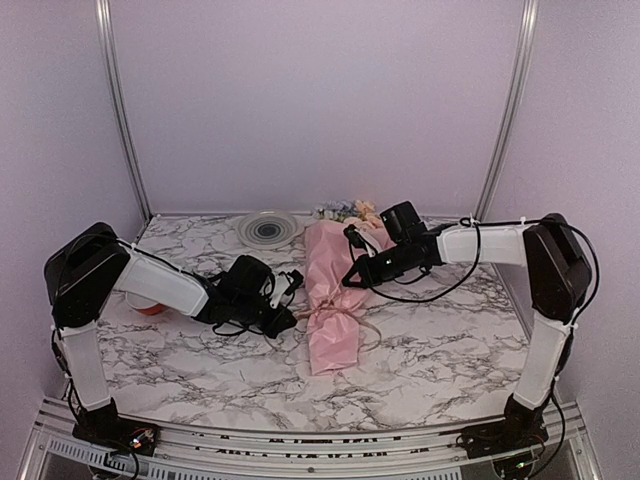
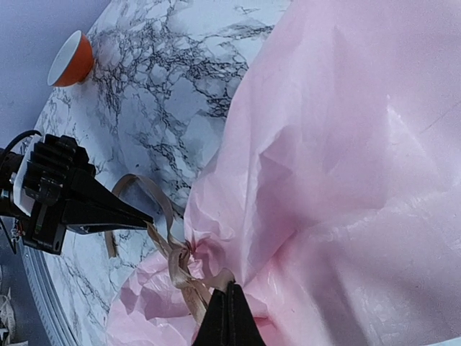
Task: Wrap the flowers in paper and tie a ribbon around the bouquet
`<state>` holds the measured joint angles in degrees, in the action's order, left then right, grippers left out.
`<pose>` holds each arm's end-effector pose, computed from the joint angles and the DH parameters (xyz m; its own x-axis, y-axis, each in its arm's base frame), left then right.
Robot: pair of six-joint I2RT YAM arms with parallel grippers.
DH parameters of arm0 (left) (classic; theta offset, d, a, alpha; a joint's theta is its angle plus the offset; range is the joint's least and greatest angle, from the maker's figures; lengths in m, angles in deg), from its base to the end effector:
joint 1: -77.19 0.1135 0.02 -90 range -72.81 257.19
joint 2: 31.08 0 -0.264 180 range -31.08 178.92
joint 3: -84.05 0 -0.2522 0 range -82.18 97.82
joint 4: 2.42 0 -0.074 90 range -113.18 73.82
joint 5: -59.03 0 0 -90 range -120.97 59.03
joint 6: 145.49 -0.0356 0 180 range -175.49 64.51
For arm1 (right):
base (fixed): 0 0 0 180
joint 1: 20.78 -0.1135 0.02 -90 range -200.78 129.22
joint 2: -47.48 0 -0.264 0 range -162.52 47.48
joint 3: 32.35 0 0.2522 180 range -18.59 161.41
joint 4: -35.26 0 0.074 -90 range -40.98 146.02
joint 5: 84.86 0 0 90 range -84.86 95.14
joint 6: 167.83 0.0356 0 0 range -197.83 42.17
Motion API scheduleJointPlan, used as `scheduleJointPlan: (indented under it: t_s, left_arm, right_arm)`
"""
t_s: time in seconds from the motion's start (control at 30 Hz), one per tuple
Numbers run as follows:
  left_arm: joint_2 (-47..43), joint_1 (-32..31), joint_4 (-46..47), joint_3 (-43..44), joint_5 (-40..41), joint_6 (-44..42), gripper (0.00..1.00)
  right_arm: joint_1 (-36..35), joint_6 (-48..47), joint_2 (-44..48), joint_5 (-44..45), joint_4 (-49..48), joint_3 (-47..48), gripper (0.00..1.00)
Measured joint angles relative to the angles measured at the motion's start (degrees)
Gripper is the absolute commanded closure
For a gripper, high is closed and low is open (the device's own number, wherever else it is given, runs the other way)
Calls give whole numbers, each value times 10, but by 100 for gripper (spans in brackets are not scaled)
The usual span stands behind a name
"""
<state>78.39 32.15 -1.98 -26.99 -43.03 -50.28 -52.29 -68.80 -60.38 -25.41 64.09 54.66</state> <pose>0.2654 -0.2763 0.1285 -0.5261 0.4011 -0.7499 0.7603 0.6169 -0.2034 0.3353 0.2268 0.1952 -0.7566 -0.3053 -0.5782 -0.6194 0.6179 0.4843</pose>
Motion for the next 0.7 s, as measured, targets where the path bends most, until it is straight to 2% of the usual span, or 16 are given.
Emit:
scheduleJointPlan:
  t_s: [0.13, 0.5, 0.7]
  left_arm:
    - [-11, 0, 0, -4, 0, 1, 100]
    - [-20, 19, 2, -17, -12, 31, 100]
    - [-19, 20, 1, -20, -14, 40, 100]
  right_arm:
    - [3, 16, 13, 2, -14, -25, 100]
    - [49, 54, 70, 17, -18, -170, 100]
    - [70, 64, 83, 13, -30, -203, 100]
